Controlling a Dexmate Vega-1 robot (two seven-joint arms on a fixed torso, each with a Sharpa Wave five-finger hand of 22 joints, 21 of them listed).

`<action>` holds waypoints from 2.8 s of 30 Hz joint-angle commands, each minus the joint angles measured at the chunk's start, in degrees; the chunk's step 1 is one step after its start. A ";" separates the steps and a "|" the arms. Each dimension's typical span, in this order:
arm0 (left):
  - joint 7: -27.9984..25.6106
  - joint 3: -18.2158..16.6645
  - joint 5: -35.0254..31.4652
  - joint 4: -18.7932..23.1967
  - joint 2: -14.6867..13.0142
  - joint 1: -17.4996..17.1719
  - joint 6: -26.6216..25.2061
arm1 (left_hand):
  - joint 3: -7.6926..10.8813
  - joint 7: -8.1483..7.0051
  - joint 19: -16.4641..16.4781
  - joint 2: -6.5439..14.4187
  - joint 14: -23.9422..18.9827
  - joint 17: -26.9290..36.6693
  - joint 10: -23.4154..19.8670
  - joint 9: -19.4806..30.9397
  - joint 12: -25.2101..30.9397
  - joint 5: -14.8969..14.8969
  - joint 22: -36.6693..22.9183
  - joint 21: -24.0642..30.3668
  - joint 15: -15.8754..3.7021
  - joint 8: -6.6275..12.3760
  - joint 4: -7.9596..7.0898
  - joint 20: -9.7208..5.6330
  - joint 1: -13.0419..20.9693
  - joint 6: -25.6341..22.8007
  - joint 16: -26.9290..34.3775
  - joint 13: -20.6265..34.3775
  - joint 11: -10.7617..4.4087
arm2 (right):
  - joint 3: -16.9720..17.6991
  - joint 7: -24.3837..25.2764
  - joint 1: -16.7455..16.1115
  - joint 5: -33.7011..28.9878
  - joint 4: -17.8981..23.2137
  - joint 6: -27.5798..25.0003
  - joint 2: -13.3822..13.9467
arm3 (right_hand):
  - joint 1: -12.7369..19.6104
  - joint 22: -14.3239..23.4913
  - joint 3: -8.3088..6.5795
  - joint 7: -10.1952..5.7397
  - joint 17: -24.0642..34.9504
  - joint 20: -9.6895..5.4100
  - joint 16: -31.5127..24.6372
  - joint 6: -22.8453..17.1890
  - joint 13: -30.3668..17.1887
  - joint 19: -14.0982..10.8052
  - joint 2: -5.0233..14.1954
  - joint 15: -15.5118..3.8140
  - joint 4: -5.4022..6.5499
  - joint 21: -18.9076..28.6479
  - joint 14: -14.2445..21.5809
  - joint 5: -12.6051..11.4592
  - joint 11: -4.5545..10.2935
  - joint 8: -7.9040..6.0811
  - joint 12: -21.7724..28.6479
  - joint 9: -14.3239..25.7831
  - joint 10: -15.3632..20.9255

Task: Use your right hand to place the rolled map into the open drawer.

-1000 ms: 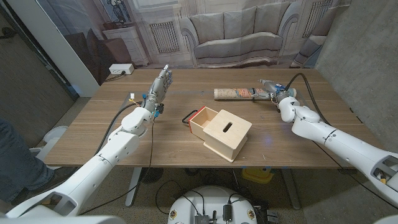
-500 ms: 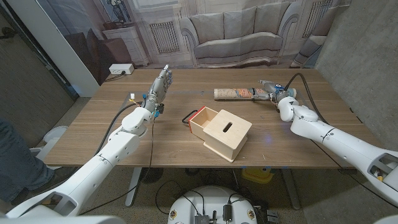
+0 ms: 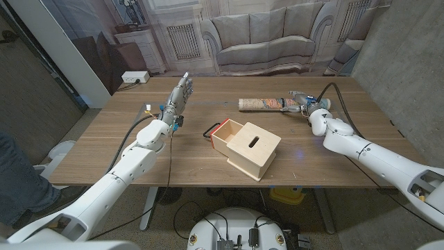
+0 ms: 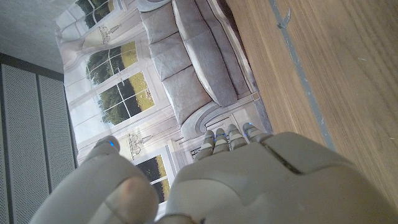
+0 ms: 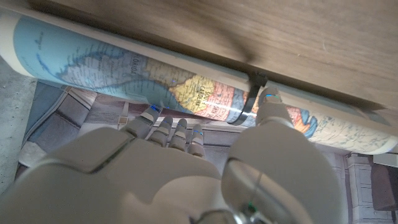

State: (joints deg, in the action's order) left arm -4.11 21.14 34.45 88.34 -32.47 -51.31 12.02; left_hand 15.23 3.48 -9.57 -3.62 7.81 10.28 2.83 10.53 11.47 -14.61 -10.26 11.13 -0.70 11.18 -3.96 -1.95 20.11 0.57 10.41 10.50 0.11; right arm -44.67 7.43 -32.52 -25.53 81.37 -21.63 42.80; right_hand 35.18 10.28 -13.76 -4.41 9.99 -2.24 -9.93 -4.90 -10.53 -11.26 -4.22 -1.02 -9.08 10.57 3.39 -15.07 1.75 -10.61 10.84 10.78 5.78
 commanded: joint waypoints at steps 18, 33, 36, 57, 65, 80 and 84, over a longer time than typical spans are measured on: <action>0.34 0.16 0.42 -1.33 0.74 0.23 0.44 | -0.28 0.00 -2.52 0.40 0.71 0.08 0.25 0.07 -0.02 0.20 -0.18 0.22 0.10 0.01 -0.02 -1.68 0.08 -0.10 0.21 0.18 -0.26 | -2.50 -0.32 3.07 -0.56 -4.51 1.11 -2.33 | 0.47 0.12 -0.08 0.17 0.38 -0.72 -0.20 0.44 -0.15 0.33 0.31 0.01 0.49 0.24 -0.35 -0.64 -0.13 -0.13 0.13 0.36 -0.46; 1.51 0.48 0.98 -2.85 1.45 1.04 0.89 | -0.39 0.03 -2.52 0.48 0.72 0.08 0.20 0.07 0.01 0.25 -0.18 0.26 0.10 0.01 -0.02 -1.55 0.11 -0.10 0.22 0.18 -0.14 | -3.24 -1.42 3.75 -0.71 -4.97 1.35 -2.22 | 0.27 0.14 0.10 0.18 0.43 -0.40 -0.14 0.79 -0.15 0.76 0.30 0.23 0.83 0.23 -1.07 -0.77 -0.20 -0.16 0.15 0.36 -1.02; 1.82 0.58 1.05 -3.28 1.61 1.33 1.00 | -0.41 -0.01 -2.51 0.49 0.72 0.08 0.20 0.07 0.01 0.26 -0.18 0.26 0.13 0.00 -0.02 -1.53 0.11 -0.08 0.22 0.18 -0.11 | -3.37 -1.64 3.80 -0.88 -4.88 1.02 -2.20 | 0.12 0.14 0.27 0.21 0.43 -0.27 -0.11 1.16 -0.15 0.96 0.11 0.45 0.93 0.22 -1.41 -0.84 -0.35 -0.09 0.07 0.36 -1.52; 4.02 1.42 1.62 -6.03 2.48 3.27 0.94 | -0.55 0.03 -2.53 0.58 0.75 0.09 0.25 0.07 0.00 0.31 -0.18 0.29 0.07 0.01 0.00 -1.53 0.16 -0.10 0.22 0.18 -0.19 | -4.37 -1.23 3.90 -2.53 -5.03 -0.54 -2.70 | 0.25 0.14 0.84 0.52 0.41 0.19 -0.15 4.09 -0.15 1.87 -0.65 0.72 1.06 0.26 -3.05 -1.51 -0.61 0.28 -0.10 0.34 -3.94; 3.56 1.08 1.72 -4.92 1.93 2.66 0.61 | -0.61 0.00 -2.55 0.61 0.75 0.09 0.23 0.07 0.01 0.34 -0.18 0.30 0.14 0.00 0.00 -1.51 0.17 -0.07 0.22 0.18 -0.11 | -4.14 1.84 3.65 -2.70 -6.17 0.49 -3.43 | 1.30 0.15 0.73 0.50 0.35 -0.63 -1.17 2.26 -0.13 -0.20 -0.37 -1.03 0.98 1.15 -0.36 -2.17 -0.14 -0.76 1.20 0.34 -1.35; 3.07 0.53 1.85 -3.21 1.28 1.41 0.92 | -0.72 -0.02 -2.58 0.65 0.74 0.09 0.24 0.07 0.02 0.38 -0.18 0.31 0.14 0.03 0.01 -1.36 0.19 -0.16 0.23 0.18 -0.07 | -4.07 4.35 3.09 -3.94 -5.33 -0.40 -3.46 | 5.42 0.33 -0.30 0.80 0.18 -3.23 -2.00 -3.45 -0.06 -5.82 1.48 -3.26 0.45 2.71 5.92 -3.02 1.18 -2.32 3.12 0.34 4.90; 2.92 0.38 2.00 -3.03 1.36 0.90 1.31 | -0.75 -0.03 -2.60 0.66 0.78 0.09 0.30 0.07 0.00 0.39 -0.19 0.31 0.16 0.03 0.01 -1.25 0.19 -0.17 0.22 0.18 -0.13 | -4.25 3.85 3.16 -4.15 -5.23 -0.98 -3.47 | 7.50 0.38 -0.58 0.70 0.18 -4.43 -2.22 -5.42 -0.04 -8.46 2.00 -4.24 0.28 3.34 8.89 -2.99 1.33 -2.58 3.76 0.35 7.67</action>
State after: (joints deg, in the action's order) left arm -0.80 21.90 36.25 84.46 -30.94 -49.41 12.77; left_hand 14.77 3.48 -9.57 -3.25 8.11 10.27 2.83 10.52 11.47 -14.41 -10.25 11.13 -0.39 11.18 -3.96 -1.95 20.16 0.56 10.41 10.50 0.11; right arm -48.86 10.79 -29.17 -29.01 75.62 -21.44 39.40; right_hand 41.62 10.56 -13.94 -3.69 10.12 -2.36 -11.47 -8.98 -10.38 -18.03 -2.45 -2.22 -8.94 13.29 10.29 -17.73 2.95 -12.81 13.87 10.93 11.67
